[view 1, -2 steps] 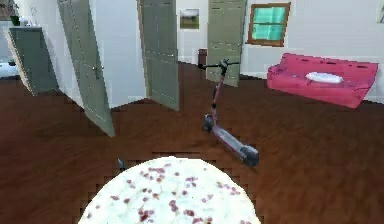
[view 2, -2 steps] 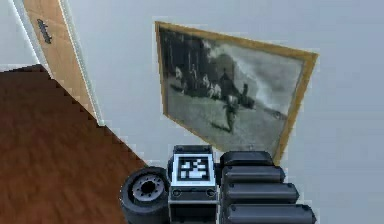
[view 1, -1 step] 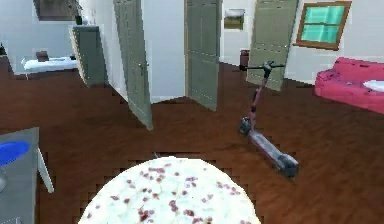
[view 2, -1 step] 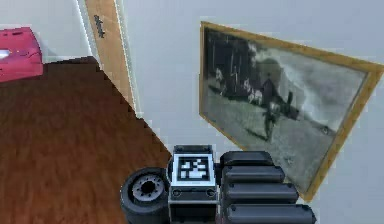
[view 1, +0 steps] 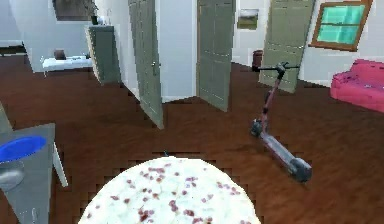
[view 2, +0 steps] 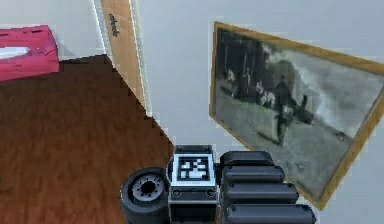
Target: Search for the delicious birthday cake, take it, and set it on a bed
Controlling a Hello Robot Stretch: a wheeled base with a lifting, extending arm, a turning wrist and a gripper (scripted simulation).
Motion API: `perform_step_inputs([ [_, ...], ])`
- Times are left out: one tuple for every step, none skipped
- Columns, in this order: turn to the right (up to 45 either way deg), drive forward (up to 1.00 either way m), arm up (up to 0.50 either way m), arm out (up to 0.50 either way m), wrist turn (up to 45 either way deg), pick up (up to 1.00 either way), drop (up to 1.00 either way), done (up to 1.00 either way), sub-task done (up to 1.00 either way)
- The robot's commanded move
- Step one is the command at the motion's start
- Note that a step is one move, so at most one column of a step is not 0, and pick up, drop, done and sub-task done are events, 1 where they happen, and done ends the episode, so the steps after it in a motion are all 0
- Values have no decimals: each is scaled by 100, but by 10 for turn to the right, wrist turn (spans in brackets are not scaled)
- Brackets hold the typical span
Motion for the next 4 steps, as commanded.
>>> perform_step_inputs([
  [0,45,0,0,0,0,0,0,0],
  [-300,0,0,0,0,0,0,0,0],
  [0,100,0,0,0,0,0,0,0],
  [-30,0,0,0,0,0,0,0,0],
])
